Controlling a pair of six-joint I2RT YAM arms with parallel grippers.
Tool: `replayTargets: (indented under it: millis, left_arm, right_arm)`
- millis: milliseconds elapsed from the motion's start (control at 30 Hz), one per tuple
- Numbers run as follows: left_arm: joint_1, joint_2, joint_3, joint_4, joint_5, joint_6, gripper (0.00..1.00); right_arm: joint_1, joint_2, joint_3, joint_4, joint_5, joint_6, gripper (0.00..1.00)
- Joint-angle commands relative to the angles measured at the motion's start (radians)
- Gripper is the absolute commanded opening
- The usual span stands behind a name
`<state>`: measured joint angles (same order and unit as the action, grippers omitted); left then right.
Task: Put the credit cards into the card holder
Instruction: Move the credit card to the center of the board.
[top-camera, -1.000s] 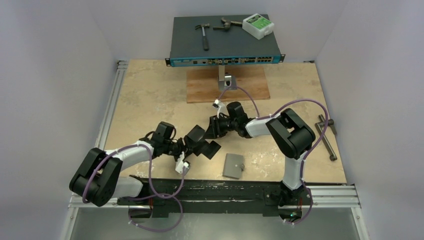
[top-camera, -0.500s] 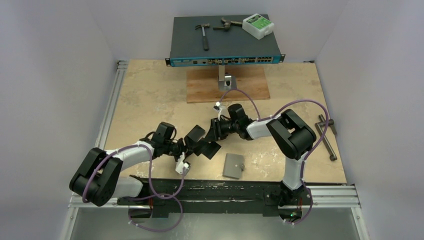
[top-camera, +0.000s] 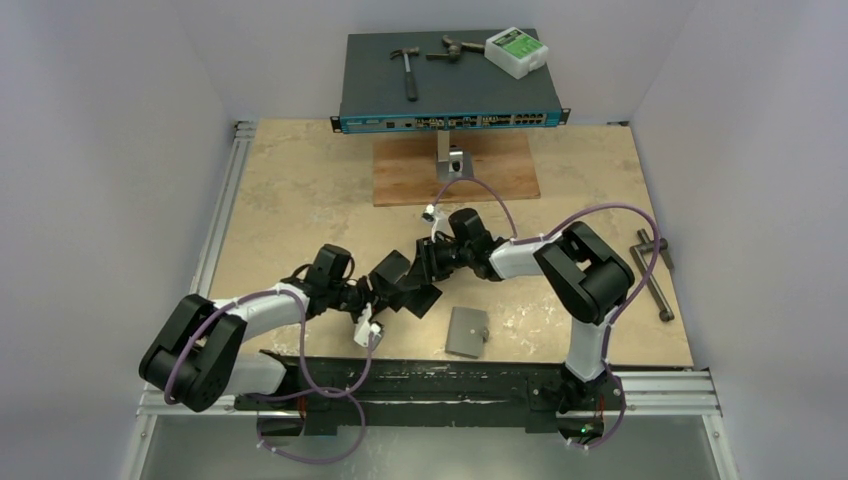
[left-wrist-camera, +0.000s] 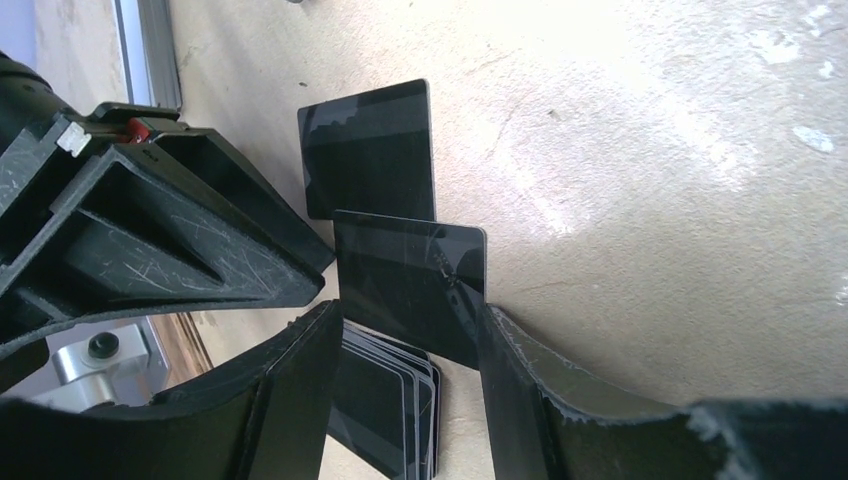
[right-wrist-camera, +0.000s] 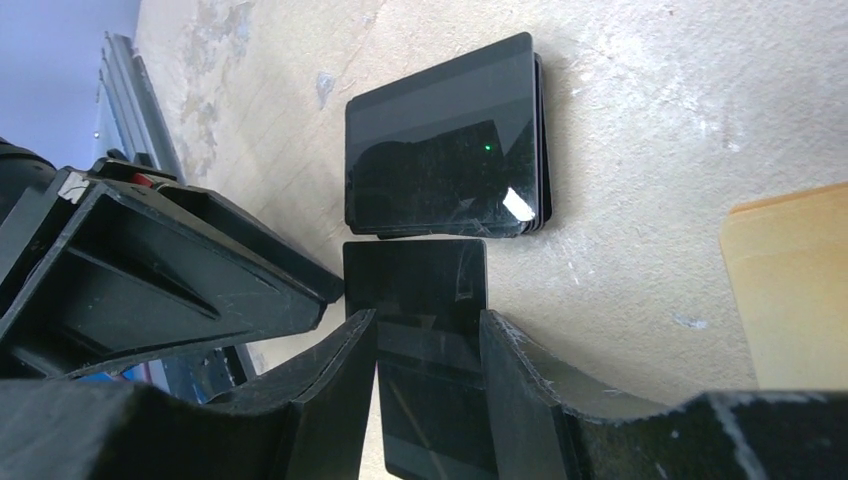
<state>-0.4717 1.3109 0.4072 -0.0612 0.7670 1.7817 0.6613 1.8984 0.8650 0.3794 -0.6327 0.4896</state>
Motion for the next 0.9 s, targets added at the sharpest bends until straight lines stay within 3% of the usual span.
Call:
replayTargets:
  millis: [0, 400, 700, 867]
  left_arm:
    - [-0.005, -0.026, -0.012, 0.104, 0.003, -0.077, 0.51]
    - [0.100, -0.098, 0.055, -0.034, -0.004, -0.095, 0.50]
    - [0.130, -0.037, 0.086, 0.092, 0.012, -0.182, 0.49]
    - [0.130, -0.019, 0.085, 0.068, 0.024, -0.140, 0.49]
  right_arm:
    - [0.004, -0.040, 0.045, -0.146, 0.046, -0.029, 0.44]
    - [-0.054, -0.006, 0.211, -0.250, 0.241, -0.031, 0.60]
    - [0.017, 0.074, 0.311, -0.283, 0.358, -0.033, 0.64]
    - [0.037, 0.115, 0.318, -0.242, 0.326, -0.005, 0.64]
